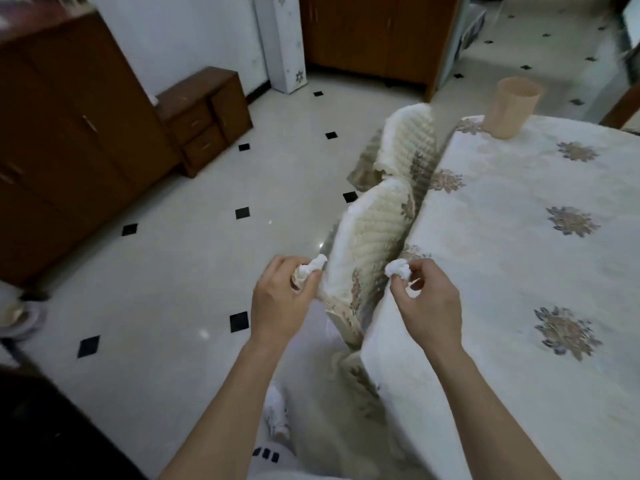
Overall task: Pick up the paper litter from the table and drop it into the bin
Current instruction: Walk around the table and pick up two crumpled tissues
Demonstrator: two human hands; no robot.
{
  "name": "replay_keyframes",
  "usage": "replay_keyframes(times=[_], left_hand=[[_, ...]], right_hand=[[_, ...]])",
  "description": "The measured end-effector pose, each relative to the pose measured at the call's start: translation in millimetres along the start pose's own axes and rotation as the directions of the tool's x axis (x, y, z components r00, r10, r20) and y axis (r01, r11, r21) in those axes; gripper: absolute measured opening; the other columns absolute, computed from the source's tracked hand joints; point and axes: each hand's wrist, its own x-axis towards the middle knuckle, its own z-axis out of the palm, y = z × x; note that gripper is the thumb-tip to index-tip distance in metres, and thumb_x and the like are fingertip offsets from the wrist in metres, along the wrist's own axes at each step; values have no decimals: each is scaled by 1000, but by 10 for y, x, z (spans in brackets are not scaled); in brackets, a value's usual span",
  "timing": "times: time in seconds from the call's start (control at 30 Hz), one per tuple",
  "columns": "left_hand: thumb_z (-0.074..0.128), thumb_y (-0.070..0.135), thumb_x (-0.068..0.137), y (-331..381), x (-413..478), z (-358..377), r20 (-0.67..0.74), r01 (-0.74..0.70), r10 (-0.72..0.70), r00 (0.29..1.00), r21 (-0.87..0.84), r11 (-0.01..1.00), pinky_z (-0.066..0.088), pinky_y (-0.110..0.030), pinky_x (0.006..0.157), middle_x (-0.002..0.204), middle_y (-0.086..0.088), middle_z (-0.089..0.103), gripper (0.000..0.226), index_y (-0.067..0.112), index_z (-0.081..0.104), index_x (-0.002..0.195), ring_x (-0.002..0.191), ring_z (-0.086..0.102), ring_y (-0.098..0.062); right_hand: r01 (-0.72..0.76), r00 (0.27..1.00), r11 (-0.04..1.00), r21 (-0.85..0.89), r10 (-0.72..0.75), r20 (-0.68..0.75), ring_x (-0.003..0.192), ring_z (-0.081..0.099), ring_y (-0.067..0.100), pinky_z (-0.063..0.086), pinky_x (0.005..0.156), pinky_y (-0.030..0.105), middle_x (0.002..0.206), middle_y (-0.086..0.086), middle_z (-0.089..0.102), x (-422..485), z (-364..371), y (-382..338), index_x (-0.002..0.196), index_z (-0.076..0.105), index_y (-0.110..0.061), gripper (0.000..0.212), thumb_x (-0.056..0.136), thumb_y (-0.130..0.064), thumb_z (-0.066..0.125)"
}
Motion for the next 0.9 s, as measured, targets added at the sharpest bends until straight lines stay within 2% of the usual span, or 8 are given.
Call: replay_keyframes(times=[0.07, 0.17, 0.3, 0.37, 0.47, 0.67, 0.8, 0.9], left_hand=[[69, 33, 87, -284, 168, -130, -22, 40, -40, 999, -1, 999, 39, -11, 62, 88, 12, 58, 10, 26, 66, 93, 70, 54, -6], [68, 34, 88, -718, 513, -311, -21, 64, -65, 998, -18, 998, 40, -15, 63, 87, 12, 58, 8, 28, 65, 92, 71, 55, -7], [67, 37, 88, -1314, 1069, -576, -10, 93, -94, 996, -42, 995, 39, -13, 62, 87, 14, 57, 7, 32, 64, 91, 76, 57, -5], [68, 36, 88, -1596, 1374, -728, -13, 96, -97, 995, -40, 995, 41, -17, 61, 86, 13, 57, 6, 32, 64, 90, 75, 56, -6], [69, 34, 88, -1943, 1811, -960, 4, 108, -108, 994, -26, 994, 42, -20, 62, 87, 11, 58, 6, 30, 65, 90, 76, 57, -8], [69, 33, 89, -2346, 2432, -1203, 32, 85, -84, 996, -33, 996, 42, -18, 61, 87, 11, 58, 7, 27, 67, 92, 74, 57, -5], [66, 40, 88, -2473, 2694, -1151, 21, 111, -109, 994, -89, 990, 38, -10, 61, 83, 13, 57, 11, 29, 66, 87, 75, 57, -7], [69, 33, 88, -2579, 2928, -1055, 43, 121, -118, 992, -79, 989, 39, -11, 60, 83, 12, 57, 6, 28, 65, 87, 75, 57, -6]], right_hand=[[31, 999, 999, -25, -31, 35, 76, 58, 11, 44, 62, 29, 83, -11, 61, 133, 315, -188, 95, 60, -26, 13, 85, -34, 65], [40, 999, 998, -46, -39, 36, 76, 55, 12, 38, 61, 23, 83, -9, 59, 339, 827, -535, 101, 60, -22, 20, 85, -32, 68], [66, 995, 996, -57, -61, 84, 80, 57, 16, 46, 69, 32, 86, -5, 61, 637, 1548, -1050, 99, 60, -20, 17, 86, -29, 67], [43, 995, 997, -56, -38, 91, 83, 57, 17, 47, 73, 33, 88, -4, 62, 813, 1896, -1292, 101, 62, -19, 19, 86, -28, 68], [44, 995, 997, -59, -38, 88, 83, 57, 17, 46, 72, 34, 88, -5, 61, 1030, 2308, -1585, 100, 62, -18, 18, 86, -27, 68], [36, 996, 997, -64, -30, 85, 82, 56, 14, 44, 70, 31, 86, -9, 60, 1306, 2764, -1921, 97, 59, -24, 14, 87, -30, 67], [56, 996, 996, -74, -51, 68, 78, 55, 11, 41, 68, 28, 81, -11, 59, 1565, 2965, -1999, 90, 59, -22, 9, 86, -25, 67], [38, 997, 996, -81, -32, 74, 76, 54, 7, 38, 64, 23, 79, -16, 57, 1813, 3114, -1986, 88, 58, -24, 10, 86, -26, 67]])
